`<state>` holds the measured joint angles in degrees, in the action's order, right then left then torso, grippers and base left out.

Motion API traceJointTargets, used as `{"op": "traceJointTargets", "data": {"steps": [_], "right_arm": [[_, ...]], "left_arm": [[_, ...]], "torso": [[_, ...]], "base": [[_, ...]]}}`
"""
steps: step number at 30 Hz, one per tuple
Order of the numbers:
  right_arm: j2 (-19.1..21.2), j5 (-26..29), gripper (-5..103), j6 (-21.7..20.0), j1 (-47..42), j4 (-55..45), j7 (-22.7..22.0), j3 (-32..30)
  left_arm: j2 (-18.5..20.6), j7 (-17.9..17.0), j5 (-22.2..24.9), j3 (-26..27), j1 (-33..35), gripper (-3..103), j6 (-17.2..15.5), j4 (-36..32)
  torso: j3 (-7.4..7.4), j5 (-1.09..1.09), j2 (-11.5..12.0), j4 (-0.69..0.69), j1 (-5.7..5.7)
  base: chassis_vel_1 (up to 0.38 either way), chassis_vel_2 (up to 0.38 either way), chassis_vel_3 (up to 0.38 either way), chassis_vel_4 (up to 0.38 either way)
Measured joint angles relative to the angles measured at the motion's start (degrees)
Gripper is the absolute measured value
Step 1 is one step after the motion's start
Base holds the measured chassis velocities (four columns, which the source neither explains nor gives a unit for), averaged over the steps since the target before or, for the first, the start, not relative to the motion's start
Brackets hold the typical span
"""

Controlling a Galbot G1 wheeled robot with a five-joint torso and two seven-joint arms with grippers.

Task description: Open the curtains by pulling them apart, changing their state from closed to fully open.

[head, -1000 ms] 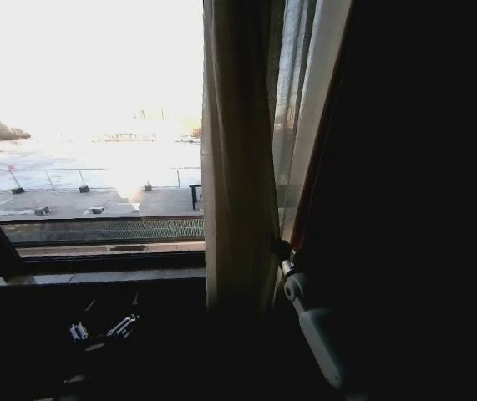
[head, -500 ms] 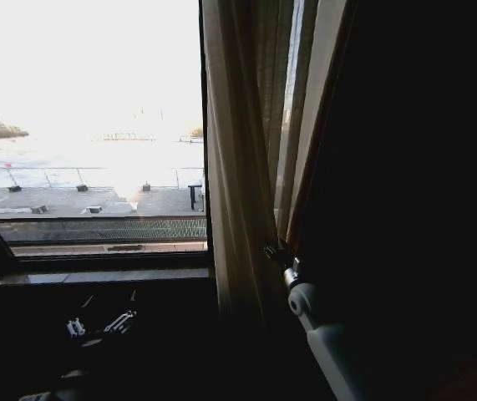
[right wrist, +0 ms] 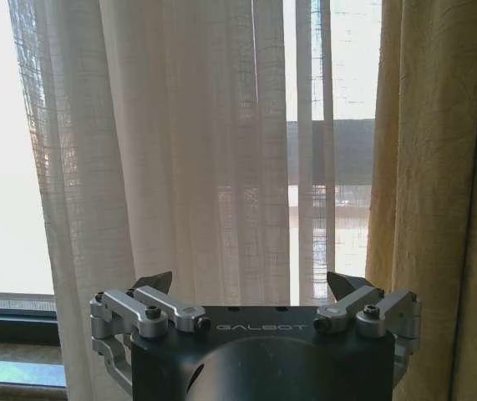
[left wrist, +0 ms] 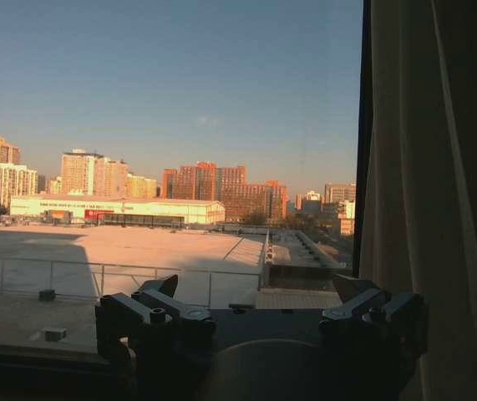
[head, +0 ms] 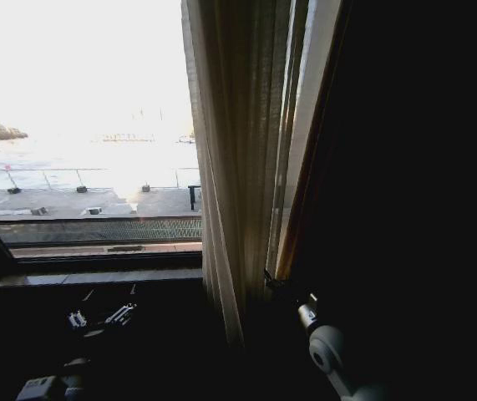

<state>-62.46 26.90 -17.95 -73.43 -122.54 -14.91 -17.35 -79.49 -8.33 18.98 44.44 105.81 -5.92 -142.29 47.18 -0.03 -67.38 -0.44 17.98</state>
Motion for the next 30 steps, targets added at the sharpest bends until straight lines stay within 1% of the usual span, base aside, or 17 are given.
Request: {"op": "traceJointTargets", "data": {"steps": [2, 3, 6, 11, 13, 16, 24, 30], "right_arm": [[0.3, -0.1, 100, -0.5, -0.9, -1.3, 0.0, -0.4], [0.3, -0.1, 100, -0.5, -0.9, -1.3, 0.0, -0.4], [0.8, -0.9, 100, -1.3, -0.9, -2.6, 1.2, -1.0], [1.0, -1.1, 100, -1.3, 0.2, -3.6, 2.0, -1.3], [1.1, -1.1, 100, -1.3, 0.4, -3.6, 2.1, -1.2], [1.6, -1.1, 100, -1.3, 0.8, -3.4, 2.1, -0.9], [1.7, -1.0, 100, -1.0, 1.2, -1.8, 2.2, -1.1], [1.0, -1.4, 100, 0.1, 1.7, -0.5, 2.3, -0.4]], "left_arm": [[0.0, -0.2, -0.1, 0.0, -0.9, 100, -1.1, 0.0], [0.0, -0.2, -0.1, 0.0, -0.9, 100, -1.1, 0.0], [-0.7, -0.3, -0.4, 0.2, -1.9, 100, -2.5, -0.2], [-2.2, -0.2, -1.8, -0.7, -2.2, 100, -3.4, 0.0], [-2.2, -0.2, -1.9, -0.7, -2.5, 100, -3.6, 0.0], [-2.2, -0.2, -2.0, -0.8, -3.3, 100, -4.7, -0.2], [-2.4, -0.1, -2.1, -1.0, -3.5, 100, -4.9, 0.1], [-2.2, 0.0, -2.1, -0.7, -3.4, 100, -4.8, 0.2]], "torso": [[0.00, 0.01, 0.0, -0.01, 0.00], [0.00, 0.01, 0.0, -0.01, 0.00], [0.00, 0.03, 0.0, 0.00, 0.00], [0.00, 0.01, 0.0, 0.01, 0.00], [0.00, 0.00, 0.0, 0.01, 0.00], [0.00, 0.02, 0.0, 0.00, 0.00], [0.00, 0.01, 0.0, 0.00, 0.00], [0.01, 0.03, 0.0, 0.00, 0.00]], "base": [[0.000, 0.000, 0.000, 0.000], [0.000, 0.000, 0.000, 0.000], [0.000, 0.000, 0.000, 0.000], [0.000, 0.000, 0.000, 0.000], [0.000, 0.000, 0.000, 0.000], [0.000, 0.000, 0.000, 0.000], [0.074, 0.083, -0.069, -0.081], [0.181, 0.218, -0.188, -0.241]]}}
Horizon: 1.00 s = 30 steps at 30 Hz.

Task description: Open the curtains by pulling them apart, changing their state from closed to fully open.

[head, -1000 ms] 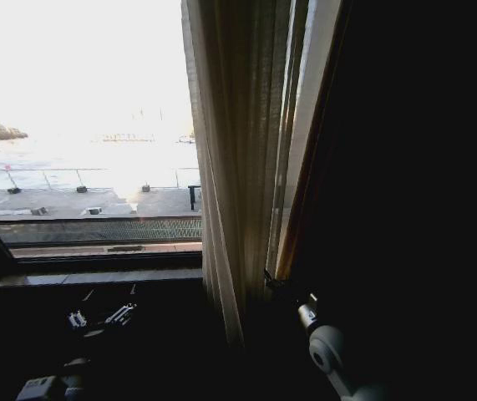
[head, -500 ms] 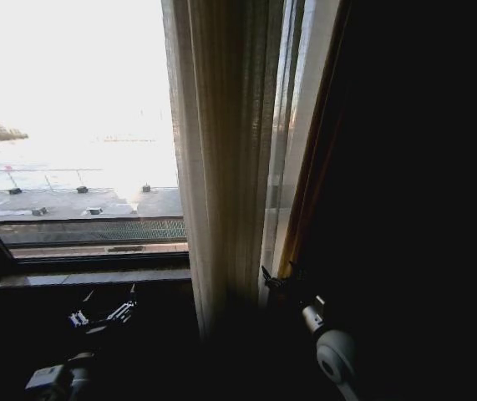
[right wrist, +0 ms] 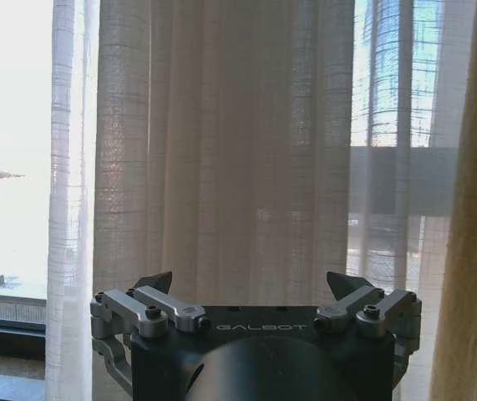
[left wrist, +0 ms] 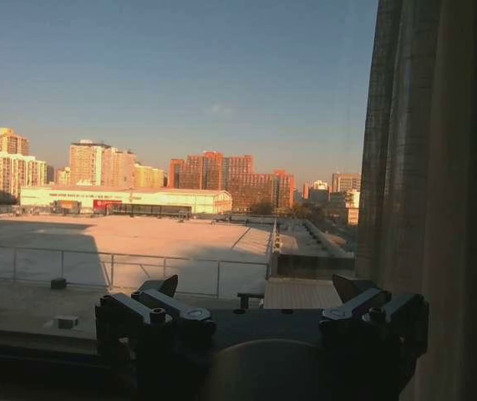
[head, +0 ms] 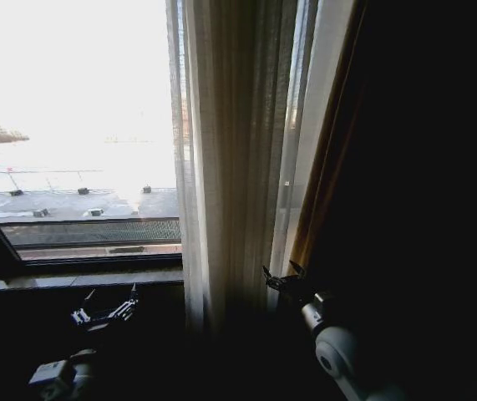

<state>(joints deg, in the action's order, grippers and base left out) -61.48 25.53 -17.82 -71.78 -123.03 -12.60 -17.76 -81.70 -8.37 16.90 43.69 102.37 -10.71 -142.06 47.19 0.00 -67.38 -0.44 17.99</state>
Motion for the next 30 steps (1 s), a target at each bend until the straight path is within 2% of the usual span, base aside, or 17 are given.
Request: {"op": "traceJointTargets", "data": {"steps": [20, 30], "right_arm": [[-1.1, -0.4, 100, 2.0, 0.4, 2.0, 0.1, 0.3], [-1.6, -1.0, 100, 2.6, 0.2, 2.3, 0.1, 0.5]], "left_arm": [[-0.4, 0.1, 0.0, 0.0, 0.0, 100, 1.2, -0.3], [-0.8, 0.3, -0.1, 0.1, 0.6, 100, 2.1, -0.7]], "torso": [[-0.01, 0.02, 0.0, 0.02, 0.00], [0.00, -0.05, 0.0, -0.01, 0.00]], "base": [[0.251, 0.390, -0.251, -0.378], [-0.109, 0.240, 0.125, -0.238]]}}
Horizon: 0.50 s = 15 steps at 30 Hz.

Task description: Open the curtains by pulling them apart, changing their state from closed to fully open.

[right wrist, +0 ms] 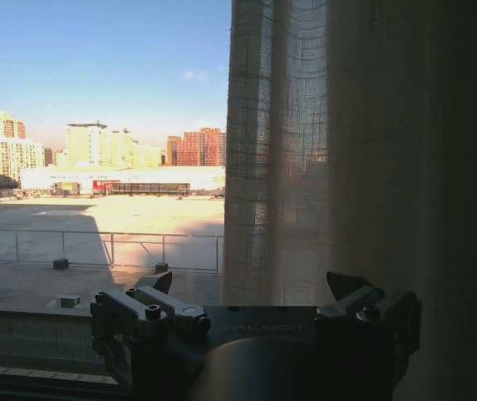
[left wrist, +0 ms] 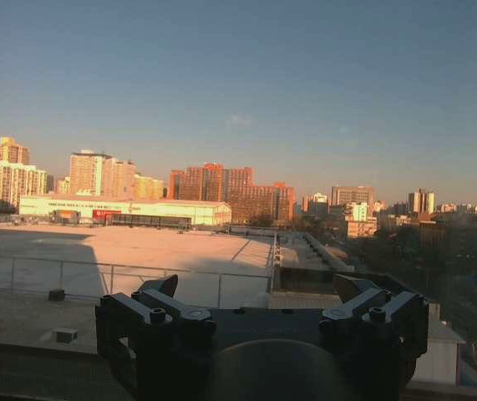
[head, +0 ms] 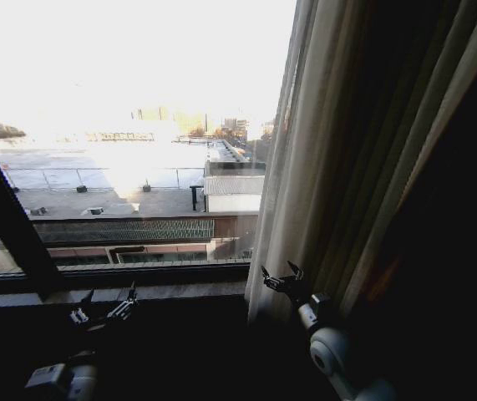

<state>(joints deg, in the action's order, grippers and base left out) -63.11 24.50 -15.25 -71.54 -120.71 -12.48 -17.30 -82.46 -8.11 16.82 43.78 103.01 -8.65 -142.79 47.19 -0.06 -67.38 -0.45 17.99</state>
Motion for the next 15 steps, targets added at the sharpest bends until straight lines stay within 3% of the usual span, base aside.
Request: {"op": "traceJointTargets", "data": {"steps": [7, 15], "right_arm": [[-0.5, -1.3, 100, -0.1, 0.3, 0.3, -0.1, 0.5], [-2.1, -1.4, 100, -0.2, 3.2, 3.5, -0.3, -0.1]], "left_arm": [[-0.8, 0.1, -0.9, -0.3, 0.7, 100, 0.8, -0.3], [-1.3, 0.2, -2.0, -0.4, 1.8, 100, 1.6, -0.4]], "torso": [[0.04, 0.02, 0.0, 0.01, 0.10], [-0.02, 0.05, 0.0, 0.02, -0.06]], "base": [[-0.157, 0.126, 0.173, -0.122], [-0.003, -0.008, -0.016, 0.003]]}}
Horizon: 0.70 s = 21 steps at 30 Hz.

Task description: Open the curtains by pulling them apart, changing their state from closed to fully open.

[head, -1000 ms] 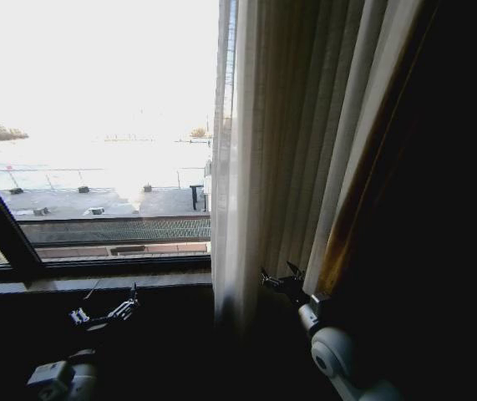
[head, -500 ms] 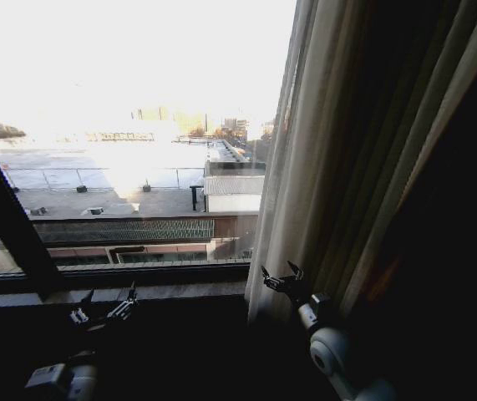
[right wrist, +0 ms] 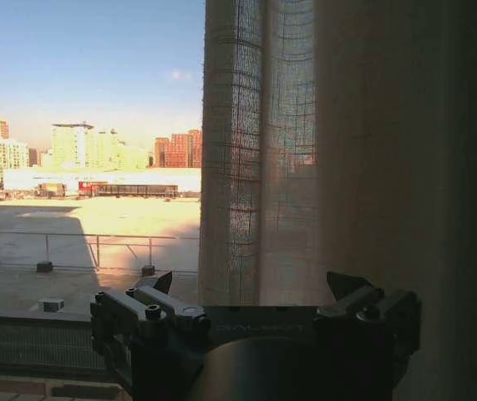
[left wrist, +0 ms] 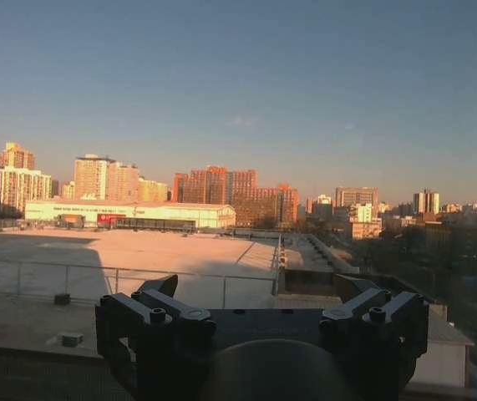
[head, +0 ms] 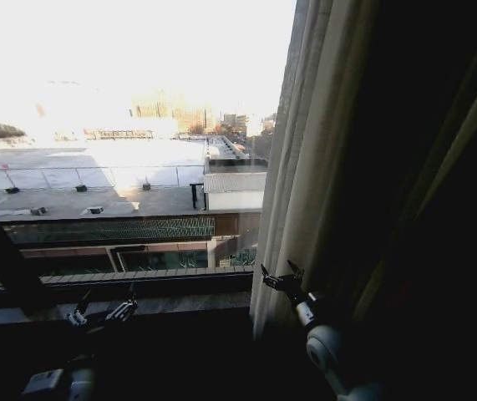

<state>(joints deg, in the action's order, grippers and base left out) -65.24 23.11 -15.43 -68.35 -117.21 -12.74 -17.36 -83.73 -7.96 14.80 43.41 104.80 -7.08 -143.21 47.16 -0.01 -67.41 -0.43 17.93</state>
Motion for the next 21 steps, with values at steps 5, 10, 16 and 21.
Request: {"op": "traceJointTargets", "data": {"steps": [5, 10, 16, 21], "right_arm": [[-1.4, -0.9, 100, 0.0, 4.2, 4.5, -0.1, 0.0], [-2.5, -1.5, 100, 0.0, 8.8, 9.2, -0.6, 0.0], [-2.7, -3.1, 94, 0.9, 12.6, 13.0, -0.7, -0.1], [-2.6, -3.0, 77, 1.2, 13.1, 13.3, -0.7, 0.2]], "left_arm": [[0.0, 0.0, -0.7, 0.0, 0.2, 100, 0.5, 0.0], [-0.3, 0.0, -0.9, -0.6, -0.1, 100, 0.4, 0.0], [-0.5, 0.1, -0.9, -0.4, 0.1, 100, 0.4, 0.0], [-0.7, 0.1, -1.0, -0.4, 0.0, 100, 0.5, 0.0]], "torso": [[0.00, 0.00, 0.0, 0.00, 0.00], [0.04, -0.01, 0.0, 0.00, 0.09], [0.02, 0.00, 0.0, -0.01, 0.05], [0.03, -0.01, 0.0, -0.01, 0.06]], "base": [[0.011, -0.007, -0.010, 0.008], [0.000, 0.000, 0.000, 0.000], [0.000, 0.000, 0.000, 0.000], [0.000, 0.000, 0.000, 0.000]]}}
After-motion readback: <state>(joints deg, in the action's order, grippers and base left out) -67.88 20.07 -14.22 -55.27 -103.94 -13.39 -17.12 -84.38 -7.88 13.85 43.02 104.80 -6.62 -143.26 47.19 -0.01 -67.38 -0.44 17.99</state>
